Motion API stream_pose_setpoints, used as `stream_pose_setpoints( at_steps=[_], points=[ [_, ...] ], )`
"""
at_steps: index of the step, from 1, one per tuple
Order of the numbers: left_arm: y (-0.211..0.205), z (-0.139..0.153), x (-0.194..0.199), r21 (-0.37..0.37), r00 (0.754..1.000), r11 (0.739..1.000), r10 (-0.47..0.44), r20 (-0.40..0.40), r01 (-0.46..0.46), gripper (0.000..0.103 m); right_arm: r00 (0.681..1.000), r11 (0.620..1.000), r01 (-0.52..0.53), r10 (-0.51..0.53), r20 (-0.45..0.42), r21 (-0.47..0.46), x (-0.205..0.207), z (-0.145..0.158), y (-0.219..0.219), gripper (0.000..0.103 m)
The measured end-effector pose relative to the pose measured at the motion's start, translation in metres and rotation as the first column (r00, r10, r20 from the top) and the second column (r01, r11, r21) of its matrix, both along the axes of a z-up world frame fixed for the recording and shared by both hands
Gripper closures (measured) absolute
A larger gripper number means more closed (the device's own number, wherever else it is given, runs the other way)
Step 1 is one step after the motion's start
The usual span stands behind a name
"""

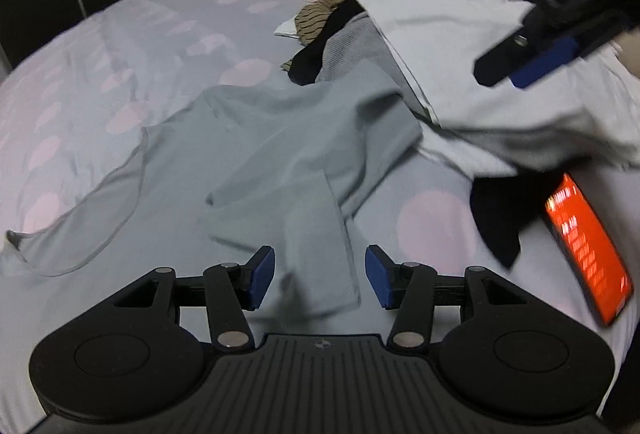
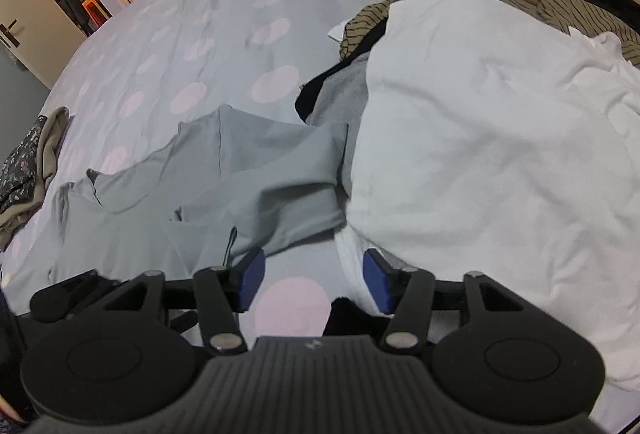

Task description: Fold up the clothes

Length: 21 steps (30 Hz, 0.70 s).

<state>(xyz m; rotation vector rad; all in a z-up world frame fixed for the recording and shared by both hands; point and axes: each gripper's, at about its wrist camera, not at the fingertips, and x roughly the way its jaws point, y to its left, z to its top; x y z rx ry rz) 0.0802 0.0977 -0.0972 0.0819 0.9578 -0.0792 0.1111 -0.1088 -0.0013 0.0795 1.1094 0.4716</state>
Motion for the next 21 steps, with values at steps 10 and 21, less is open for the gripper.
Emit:
stream_pose_setpoints(
  at_steps=[10, 21],
  points=[
    [0.007, -0.023, 0.035, -0.045, 0.991, 0.992, 0.112, -0.079, -0.116, 0.074, 0.998, 0.999, 0.047, -0.046, -0.046, 0.005, 0.023, -0.004, -0.013, 0.044],
    [0.054, 0.045, 0.017, -0.220, 0.989, 0.964, 0.151, -0.006, -0.148, 0.096, 0.999, 0.999, 0.021, -0.022, -0.049, -0.030, 0.026, -0.008, -0.004, 0.044]
  ],
)
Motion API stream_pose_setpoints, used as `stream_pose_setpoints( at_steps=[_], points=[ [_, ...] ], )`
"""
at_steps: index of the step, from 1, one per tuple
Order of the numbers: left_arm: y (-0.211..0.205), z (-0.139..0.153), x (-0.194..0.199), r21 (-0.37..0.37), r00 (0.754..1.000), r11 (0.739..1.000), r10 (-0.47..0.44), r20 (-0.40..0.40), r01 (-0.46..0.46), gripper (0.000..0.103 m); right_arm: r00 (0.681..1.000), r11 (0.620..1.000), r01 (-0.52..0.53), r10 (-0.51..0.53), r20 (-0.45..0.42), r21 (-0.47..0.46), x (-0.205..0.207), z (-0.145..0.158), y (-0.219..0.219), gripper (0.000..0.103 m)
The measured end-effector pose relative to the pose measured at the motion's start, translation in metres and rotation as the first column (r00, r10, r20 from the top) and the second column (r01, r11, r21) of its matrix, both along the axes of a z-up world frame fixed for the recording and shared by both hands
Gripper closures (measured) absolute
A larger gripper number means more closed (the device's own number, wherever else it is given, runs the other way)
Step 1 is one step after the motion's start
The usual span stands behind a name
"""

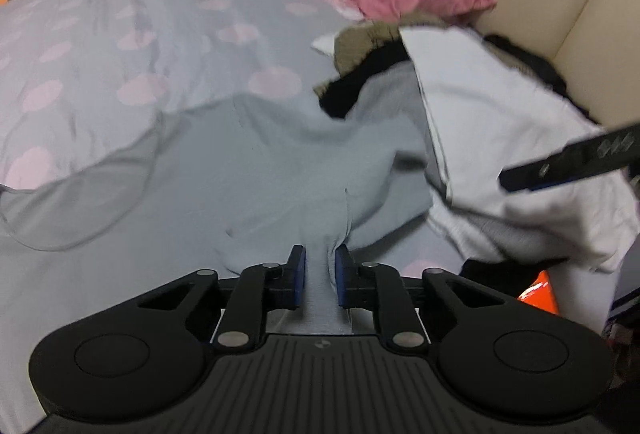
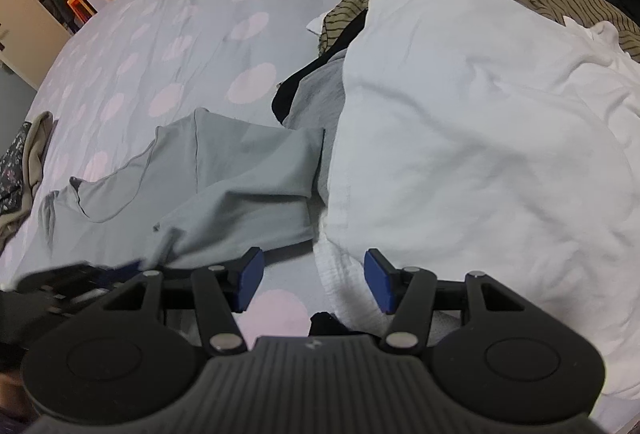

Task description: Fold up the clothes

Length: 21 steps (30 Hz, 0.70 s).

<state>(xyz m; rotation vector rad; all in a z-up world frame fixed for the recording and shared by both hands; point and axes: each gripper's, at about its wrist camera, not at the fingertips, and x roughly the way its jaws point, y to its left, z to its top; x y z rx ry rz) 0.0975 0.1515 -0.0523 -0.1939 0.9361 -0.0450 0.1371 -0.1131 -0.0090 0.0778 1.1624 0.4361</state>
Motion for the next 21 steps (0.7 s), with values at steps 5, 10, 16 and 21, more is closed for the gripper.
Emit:
stream_pose_setpoints(
  at_steps=[5, 10, 16, 21],
  points=[
    [0.035, 0.031, -0.006, -0.051, 0.995, 0.995, 0.084, 0.045, -0.082, 0.096, 1.000, 1.000, -0.003, 0.003, 0.026, -0.019, 0.000, 0.002, 0.005, 0.044],
    [0.067, 0.060, -0.020, -0.058, 0.978, 0.984, 0.176, 0.107, -0.171, 0.096, 0.998, 0.999, 0.000, 0.003, 0.056, -0.048, -0.001, 0.004, 0.010, 0.044],
    [0.092, 0.095, -0.036, -0.059, 0.954, 0.971, 0.239, 0.179, -0.232, 0.096, 0.997, 0.998, 0.011, -0.007, 0.071, -0.063, -0.002, 0.006, 0.005, 0.044],
    [0.106, 0.128, -0.050, -0.044, 0.934, 0.962, 0.271, 0.233, -0.268, 0.096, 0.997, 0.997, 0.021, -0.015, 0.082, -0.071, -0.001, 0.008, 0.003, 0.044]
  ],
)
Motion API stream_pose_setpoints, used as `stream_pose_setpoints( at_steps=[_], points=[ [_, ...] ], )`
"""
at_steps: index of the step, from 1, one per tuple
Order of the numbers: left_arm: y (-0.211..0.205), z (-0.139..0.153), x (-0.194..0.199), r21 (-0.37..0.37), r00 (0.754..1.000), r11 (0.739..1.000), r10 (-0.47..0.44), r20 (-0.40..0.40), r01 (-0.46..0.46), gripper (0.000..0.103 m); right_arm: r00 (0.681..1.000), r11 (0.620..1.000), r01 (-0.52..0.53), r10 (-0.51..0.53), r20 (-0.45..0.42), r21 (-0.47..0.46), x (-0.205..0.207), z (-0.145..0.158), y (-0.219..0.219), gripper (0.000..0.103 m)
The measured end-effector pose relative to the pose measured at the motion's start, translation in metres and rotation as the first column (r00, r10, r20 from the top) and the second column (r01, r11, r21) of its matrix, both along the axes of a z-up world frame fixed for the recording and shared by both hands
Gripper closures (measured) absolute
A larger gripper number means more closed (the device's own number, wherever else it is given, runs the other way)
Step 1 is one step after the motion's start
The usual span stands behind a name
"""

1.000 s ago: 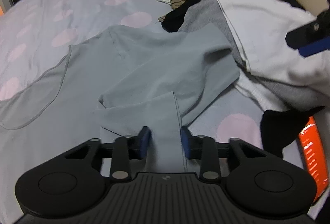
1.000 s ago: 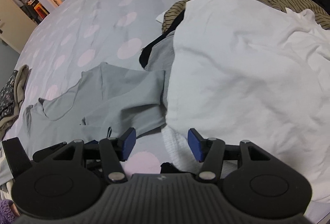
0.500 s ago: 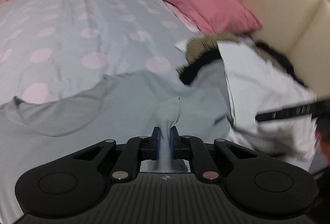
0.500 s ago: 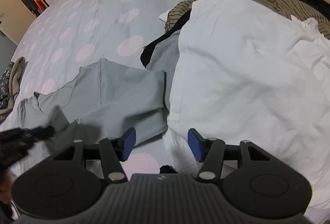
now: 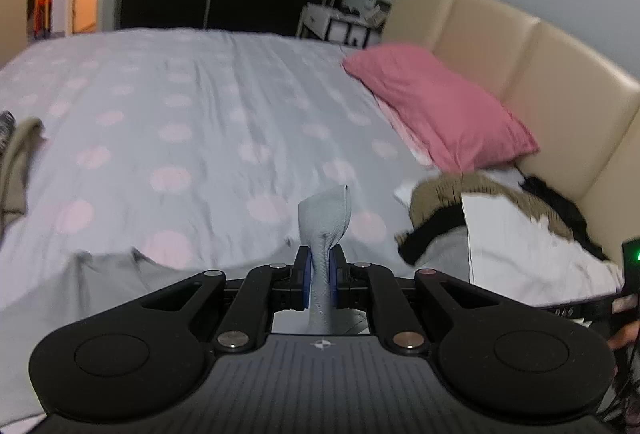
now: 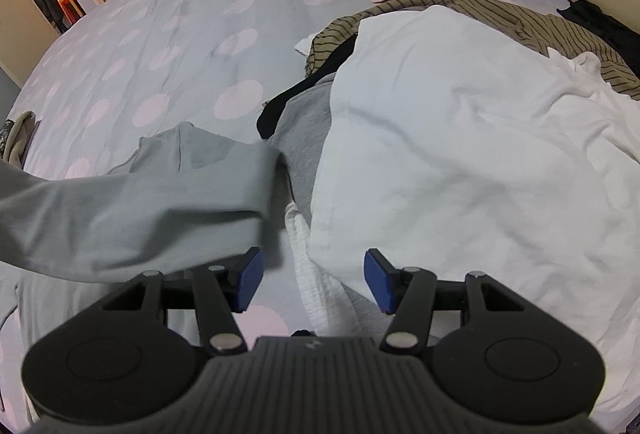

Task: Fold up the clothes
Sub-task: 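Grasp the grey shirt hem with the left gripper and lift it up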

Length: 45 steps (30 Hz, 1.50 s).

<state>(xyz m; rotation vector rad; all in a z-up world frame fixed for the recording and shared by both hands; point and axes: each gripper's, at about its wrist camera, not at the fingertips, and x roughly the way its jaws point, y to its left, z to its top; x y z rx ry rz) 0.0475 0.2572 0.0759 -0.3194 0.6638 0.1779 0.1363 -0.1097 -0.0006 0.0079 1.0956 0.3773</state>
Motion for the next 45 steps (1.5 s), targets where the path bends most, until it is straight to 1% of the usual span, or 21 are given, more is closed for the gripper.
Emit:
stream_pose_setpoints(
  at_steps=[4, 7, 10, 13, 16, 17, 18, 21, 23, 24, 27, 29, 31, 33, 35, 38, 39, 40, 41, 42, 45],
  points=[
    [0.018, 0.028, -0.021, 0.037, 0.998, 0.998, 0.050, 0.030, -0.052, 0.096, 1.000, 1.000, -0.007, 0.007, 0.012, 0.005, 0.001, 0.003, 0.004, 0.044],
    [0.039, 0.037, -0.038, 0.073, 0.996, 0.993, 0.091, 0.020, -0.092, 0.096, 0.999, 0.999, -0.039, 0.039, 0.024, 0.014, -0.002, 0.005, 0.010, 0.044],
    [0.068, 0.024, -0.050, 0.101, 0.987, 0.983, 0.156, -0.032, -0.152, 0.096, 0.996, 0.996, -0.080, 0.079, 0.040, 0.028, -0.006, 0.006, 0.018, 0.044],
    [0.092, -0.004, -0.059, 0.095, 0.975, 0.976, 0.204, -0.082, -0.196, 0.096, 0.991, 0.991, -0.123, 0.120, 0.057, 0.051, -0.012, 0.003, 0.027, 0.044],
    [0.115, -0.037, -0.071, 0.034, 0.959, 0.968, 0.251, -0.135, -0.248, 0.096, 0.984, 0.982, -0.175, 0.171, 0.059, 0.074, -0.019, -0.004, 0.038, 0.047],
    [0.121, -0.047, -0.074, 0.014, 0.953, 0.965, 0.261, -0.154, -0.262, 0.096, 0.978, 0.977, -0.205, 0.201, 0.059, 0.067, -0.022, -0.008, 0.044, 0.051],
    [0.126, -0.058, -0.076, -0.002, 0.947, 0.962, 0.268, -0.175, -0.273, 0.096, 0.971, 0.970, -0.236, 0.233, 0.059, 0.057, -0.025, -0.012, 0.051, 0.053],
    [0.136, -0.084, -0.084, -0.006, 0.938, 0.960, 0.273, -0.215, -0.280, 0.096, 0.935, 0.938, -0.346, 0.344, 0.085, 0.020, -0.038, -0.022, 0.074, 0.058],
    [0.141, -0.098, -0.088, -0.015, 0.931, 0.958, 0.275, -0.238, -0.287, 0.096, 0.904, 0.909, -0.417, 0.416, 0.101, -0.007, -0.046, -0.028, 0.089, 0.059],
    [0.143, -0.103, -0.089, -0.017, 0.928, 0.957, 0.277, -0.250, -0.290, 0.096, 0.887, 0.893, -0.449, 0.449, 0.109, -0.029, -0.050, -0.031, 0.097, 0.061],
    [0.147, -0.114, -0.092, -0.012, 0.919, 0.955, 0.282, -0.277, -0.297, 0.096, 0.832, 0.841, -0.529, 0.540, 0.128, -0.114, -0.061, -0.044, 0.121, 0.061],
    [0.147, -0.117, -0.093, 0.004, 0.917, 0.957, 0.280, -0.283, -0.291, 0.096, 0.801, 0.809, -0.558, 0.584, 0.136, -0.185, -0.065, -0.055, 0.137, 0.060],
    [0.149, -0.120, -0.092, 0.008, 0.915, 0.955, 0.288, -0.283, -0.298, 0.096, 0.782, 0.786, -0.570, 0.609, 0.134, -0.239, -0.065, -0.067, 0.149, 0.060],
    [0.152, -0.122, -0.092, 0.006, 0.912, 0.951, 0.298, -0.282, -0.309, 0.096, 0.768, 0.770, -0.569, 0.623, 0.147, -0.289, -0.064, -0.075, 0.156, 0.061],
    [0.156, -0.124, -0.091, -0.001, 0.908, 0.946, 0.310, -0.281, -0.323, 0.096, 0.757, 0.763, -0.560, 0.630, 0.174, -0.322, -0.063, -0.078, 0.159, 0.062],
    [0.158, -0.124, -0.093, -0.007, 0.904, 0.939, 0.328, -0.273, -0.343, 0.096, 0.750, 0.761, -0.564, 0.634, 0.188, -0.320, -0.061, -0.079, 0.162, 0.063],
    [0.159, -0.124, -0.092, -0.009, 0.904, 0.937, 0.333, -0.269, -0.348, 0.096, 0.747, 0.758, -0.564, 0.637, 0.188, -0.329, -0.062, -0.080, 0.164, 0.067],
    [0.160, -0.123, -0.091, -0.011, 0.903, 0.936, 0.338, -0.264, -0.353, 0.096, 0.744, 0.753, -0.563, 0.641, 0.188, -0.341, -0.063, -0.081, 0.166, 0.074],
    [0.161, -0.122, -0.091, -0.011, 0.903, 0.934, 0.343, -0.258, -0.358, 0.095, 0.745, 0.749, -0.559, 0.642, 0.180, -0.355, -0.063, -0.082, 0.168, 0.098],
    [0.161, -0.121, -0.092, -0.011, 0.903, 0.932, 0.348, -0.253, -0.362, 0.095, 0.757, 0.755, -0.545, 0.630, 0.173, -0.365, -0.062, -0.081, 0.168, 0.102],
    [0.160, -0.123, -0.092, -0.004, 0.902, 0.936, 0.339, -0.265, -0.353, 0.096, 0.816, 0.795, -0.498, 0.565, 0.125, -0.347, -0.051, -0.079, 0.161, 0.103]
  ],
)
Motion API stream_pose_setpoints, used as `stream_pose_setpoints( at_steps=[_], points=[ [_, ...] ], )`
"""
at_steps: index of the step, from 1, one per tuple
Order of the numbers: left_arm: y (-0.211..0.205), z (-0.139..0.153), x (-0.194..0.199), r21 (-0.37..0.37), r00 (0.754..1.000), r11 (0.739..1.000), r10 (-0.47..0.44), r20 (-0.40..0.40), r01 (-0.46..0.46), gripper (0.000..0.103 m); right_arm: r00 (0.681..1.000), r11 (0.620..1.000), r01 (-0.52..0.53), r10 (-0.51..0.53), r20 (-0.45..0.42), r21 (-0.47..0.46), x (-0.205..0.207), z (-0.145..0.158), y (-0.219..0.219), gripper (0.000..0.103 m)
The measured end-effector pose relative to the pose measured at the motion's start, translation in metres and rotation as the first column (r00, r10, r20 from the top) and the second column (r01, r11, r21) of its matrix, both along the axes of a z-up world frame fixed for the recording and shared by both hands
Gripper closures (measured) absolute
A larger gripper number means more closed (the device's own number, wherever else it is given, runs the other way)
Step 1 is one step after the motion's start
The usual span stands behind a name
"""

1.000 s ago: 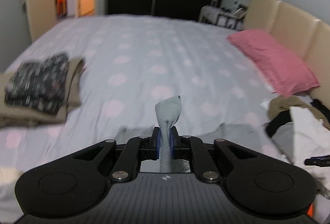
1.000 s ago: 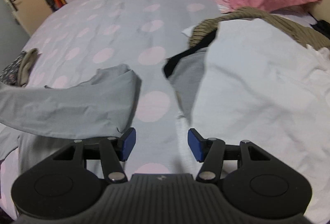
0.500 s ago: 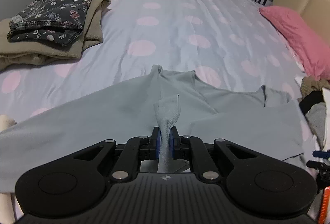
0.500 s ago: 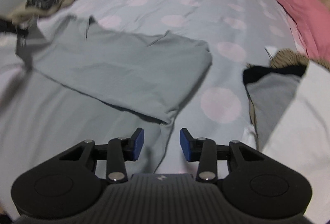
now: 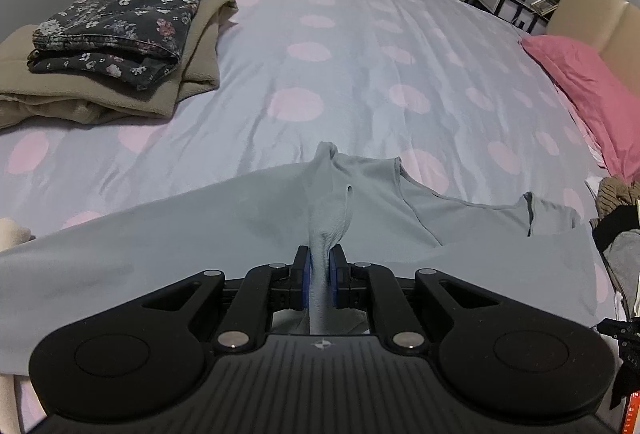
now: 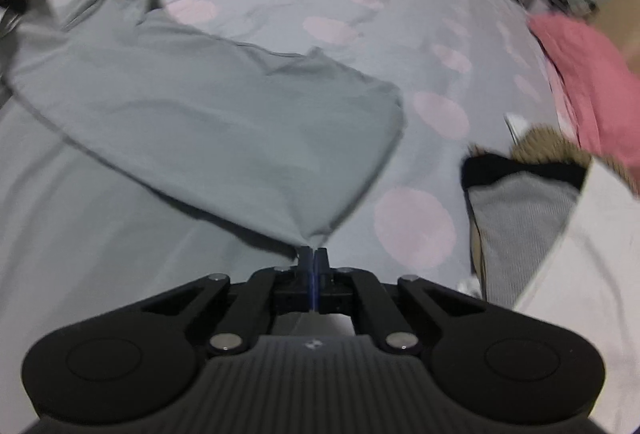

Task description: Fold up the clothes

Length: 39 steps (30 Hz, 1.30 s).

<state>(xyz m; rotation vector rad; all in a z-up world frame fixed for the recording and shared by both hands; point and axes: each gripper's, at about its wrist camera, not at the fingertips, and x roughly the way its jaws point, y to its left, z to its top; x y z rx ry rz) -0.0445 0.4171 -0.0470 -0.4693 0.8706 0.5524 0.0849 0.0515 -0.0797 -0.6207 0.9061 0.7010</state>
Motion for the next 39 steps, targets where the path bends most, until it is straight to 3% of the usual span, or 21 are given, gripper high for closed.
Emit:
stream_pose_setpoints(
  at_steps=[4, 10, 14, 21, 28, 29, 30, 36, 39],
  points=[
    [0.001, -0.009, 0.001, 0.003, 0.999, 1.000, 0.000, -0.041, 0.000, 0.095, 0.993, 0.996, 0.084, -0.086, -0.087, -0.018, 0.015, -0.010, -0.014, 0.103],
    [0.005, -0.011, 0.001, -0.017, 1.000, 1.000, 0.000, -0.027, 0.000, 0.095, 0.949, 0.953, 0.261, -0.224, -0.223, 0.154, 0.051, 0.019, -0.039, 0.096],
    [0.008, -0.015, 0.001, -0.025, 0.999, 1.000, 0.006, -0.039, -0.007, 0.095, 0.893, 0.883, 0.387, -0.287, -0.347, 0.267, 0.097, 0.035, -0.039, 0.070],
    [0.011, -0.024, -0.003, -0.017, 0.998, 1.000, 0.008, -0.069, -0.009, 0.095, 0.850, 0.835, 0.470, -0.342, -0.400, 0.286, 0.166, 0.021, -0.005, 0.071],
    [0.010, -0.029, -0.003, 0.029, 0.997, 1.000, -0.003, -0.079, 0.006, 0.094, 0.792, 0.800, 0.541, -0.381, -0.476, 0.260, 0.200, -0.011, 0.011, 0.071],
    [0.010, -0.029, -0.003, 0.029, 0.997, 1.000, -0.005, -0.077, 0.007, 0.094, 0.781, 0.797, 0.550, -0.385, -0.492, 0.249, 0.201, -0.014, 0.012, 0.077],
    [0.010, -0.029, -0.003, 0.031, 0.997, 0.999, -0.005, -0.076, 0.008, 0.094, 0.772, 0.796, 0.557, -0.389, -0.502, 0.239, 0.200, -0.017, 0.013, 0.096],
    [0.011, -0.032, -0.002, 0.044, 0.997, 0.999, -0.002, -0.073, 0.005, 0.094, 0.812, 0.780, 0.563, -0.460, -0.360, 0.274, 0.191, -0.001, 0.004, 0.101],
    [0.011, -0.034, -0.002, 0.053, 0.997, 0.999, -0.004, -0.077, 0.008, 0.094, 0.822, 0.793, 0.551, -0.461, -0.333, 0.262, 0.190, -0.004, 0.008, 0.101]
  ],
)
